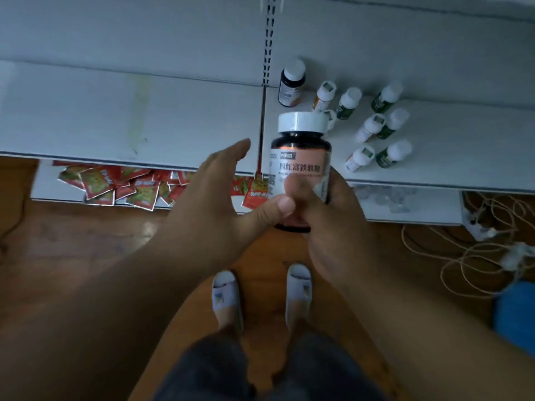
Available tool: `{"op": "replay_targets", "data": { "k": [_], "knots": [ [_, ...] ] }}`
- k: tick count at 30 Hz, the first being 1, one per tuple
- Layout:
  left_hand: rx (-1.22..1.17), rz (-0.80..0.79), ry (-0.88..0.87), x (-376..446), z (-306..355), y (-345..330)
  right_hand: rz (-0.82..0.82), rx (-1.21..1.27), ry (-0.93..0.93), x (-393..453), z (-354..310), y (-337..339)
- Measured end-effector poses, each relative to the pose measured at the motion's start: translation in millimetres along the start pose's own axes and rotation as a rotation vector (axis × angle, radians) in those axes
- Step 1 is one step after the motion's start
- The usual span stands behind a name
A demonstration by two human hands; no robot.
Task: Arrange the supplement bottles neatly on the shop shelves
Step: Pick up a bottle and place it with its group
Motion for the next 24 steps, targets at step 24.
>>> {"op": "replay_targets", "data": {
  "k": [24],
  "knots": [
    [0.338, 0.003, -0.169, 8.3, 217.8, 170.6, 0.077, -0.063, 0.159, -37.9, -295.3, -1.7]
  ]
}}
Point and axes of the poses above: each hand's wrist, its own x-axis towards the middle knuckle, its own y-axis out of the back of the hand, z = x × y, the point moved 7 cm from there along x, towards the middle knuckle, and after that the axes turned 7 degrees about x, right-handed, at the moved point
